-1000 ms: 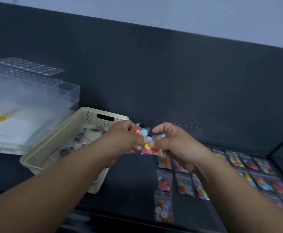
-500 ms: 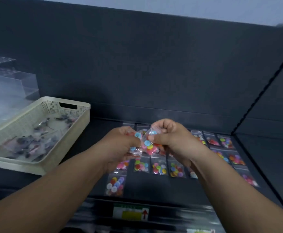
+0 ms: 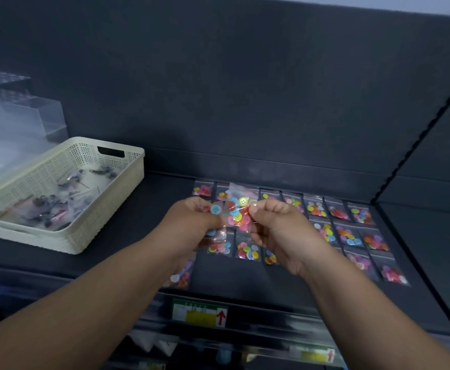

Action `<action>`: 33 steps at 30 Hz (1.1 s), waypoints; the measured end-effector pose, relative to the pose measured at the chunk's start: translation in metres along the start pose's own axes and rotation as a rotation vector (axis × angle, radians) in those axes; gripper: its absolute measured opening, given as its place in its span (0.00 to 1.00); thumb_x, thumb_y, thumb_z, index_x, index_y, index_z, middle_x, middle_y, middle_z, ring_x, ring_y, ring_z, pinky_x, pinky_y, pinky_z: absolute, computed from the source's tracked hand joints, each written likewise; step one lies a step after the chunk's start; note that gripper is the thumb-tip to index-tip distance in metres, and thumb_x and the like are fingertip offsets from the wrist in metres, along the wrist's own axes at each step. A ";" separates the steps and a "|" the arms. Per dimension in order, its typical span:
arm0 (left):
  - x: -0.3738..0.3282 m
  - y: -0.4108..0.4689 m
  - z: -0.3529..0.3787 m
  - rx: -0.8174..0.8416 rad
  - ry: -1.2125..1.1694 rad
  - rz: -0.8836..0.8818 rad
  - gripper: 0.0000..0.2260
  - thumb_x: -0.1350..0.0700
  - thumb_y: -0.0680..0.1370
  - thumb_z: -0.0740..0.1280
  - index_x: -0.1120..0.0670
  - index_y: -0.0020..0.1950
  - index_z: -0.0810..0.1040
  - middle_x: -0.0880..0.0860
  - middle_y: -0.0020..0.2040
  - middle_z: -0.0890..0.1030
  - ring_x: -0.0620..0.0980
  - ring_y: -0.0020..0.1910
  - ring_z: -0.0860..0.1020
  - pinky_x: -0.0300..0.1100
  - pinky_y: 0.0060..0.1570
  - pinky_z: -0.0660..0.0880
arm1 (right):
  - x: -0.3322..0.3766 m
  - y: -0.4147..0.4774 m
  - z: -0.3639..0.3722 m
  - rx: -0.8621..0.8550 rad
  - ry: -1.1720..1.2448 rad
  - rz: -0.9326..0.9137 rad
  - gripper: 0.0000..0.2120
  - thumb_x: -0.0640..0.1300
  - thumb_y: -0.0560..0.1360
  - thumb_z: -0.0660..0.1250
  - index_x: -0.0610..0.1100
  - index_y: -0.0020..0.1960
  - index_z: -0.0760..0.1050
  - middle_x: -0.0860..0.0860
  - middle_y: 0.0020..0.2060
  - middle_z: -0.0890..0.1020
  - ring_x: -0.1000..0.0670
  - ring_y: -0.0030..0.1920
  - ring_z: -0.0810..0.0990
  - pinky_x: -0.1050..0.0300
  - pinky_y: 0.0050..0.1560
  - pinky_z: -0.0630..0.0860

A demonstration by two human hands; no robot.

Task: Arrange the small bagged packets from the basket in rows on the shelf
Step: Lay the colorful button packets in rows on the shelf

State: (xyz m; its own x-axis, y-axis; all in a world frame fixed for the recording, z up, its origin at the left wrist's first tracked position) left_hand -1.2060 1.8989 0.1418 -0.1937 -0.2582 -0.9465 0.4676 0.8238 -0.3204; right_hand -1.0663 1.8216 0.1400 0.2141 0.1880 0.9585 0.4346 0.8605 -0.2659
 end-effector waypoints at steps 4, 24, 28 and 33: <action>0.004 0.004 -0.026 -0.005 -0.009 -0.081 0.06 0.65 0.71 0.70 0.57 0.43 0.76 0.58 0.39 0.81 0.53 0.34 0.78 0.41 0.35 0.75 | -0.007 -0.006 0.006 -0.047 -0.087 0.015 0.09 0.36 0.76 0.65 0.43 0.38 0.75 0.48 0.27 0.76 0.53 0.28 0.73 0.61 0.29 0.70; 0.021 0.005 -0.070 0.153 0.004 -0.138 0.07 0.65 0.74 0.69 0.57 0.51 0.78 0.55 0.44 0.85 0.53 0.45 0.83 0.45 0.45 0.78 | -0.062 -0.017 0.029 -0.147 -0.821 0.122 0.05 0.40 0.72 0.70 0.41 0.38 0.77 0.50 0.27 0.79 0.55 0.28 0.75 0.60 0.32 0.72; 0.017 0.003 -0.066 0.171 0.031 -0.109 0.07 0.65 0.73 0.70 0.56 0.50 0.79 0.55 0.45 0.85 0.51 0.44 0.83 0.42 0.42 0.77 | -0.061 -0.017 0.028 -0.130 -0.873 0.127 0.06 0.40 0.71 0.72 0.43 0.37 0.76 0.49 0.28 0.80 0.53 0.29 0.76 0.59 0.32 0.73; 0.013 0.000 -0.060 0.186 0.056 -0.088 0.06 0.63 0.72 0.72 0.55 0.45 0.77 0.55 0.44 0.85 0.50 0.42 0.82 0.40 0.41 0.77 | -0.056 -0.021 0.025 -0.113 -0.936 0.137 0.07 0.41 0.70 0.71 0.43 0.39 0.73 0.48 0.32 0.80 0.51 0.33 0.78 0.55 0.37 0.76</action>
State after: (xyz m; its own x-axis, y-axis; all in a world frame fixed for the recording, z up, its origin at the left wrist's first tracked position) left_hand -1.2603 1.9257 0.1322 -0.2860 -0.2925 -0.9125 0.5970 0.6905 -0.4085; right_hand -1.1097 1.8046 0.0944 -0.4967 0.6289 0.5981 0.5505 0.7611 -0.3431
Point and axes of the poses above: each hand's wrist, its own y-axis towards the middle knuckle, its own z-axis out of the palm, x = y × z, the point moved 6 cm from there along y, towards the middle knuckle
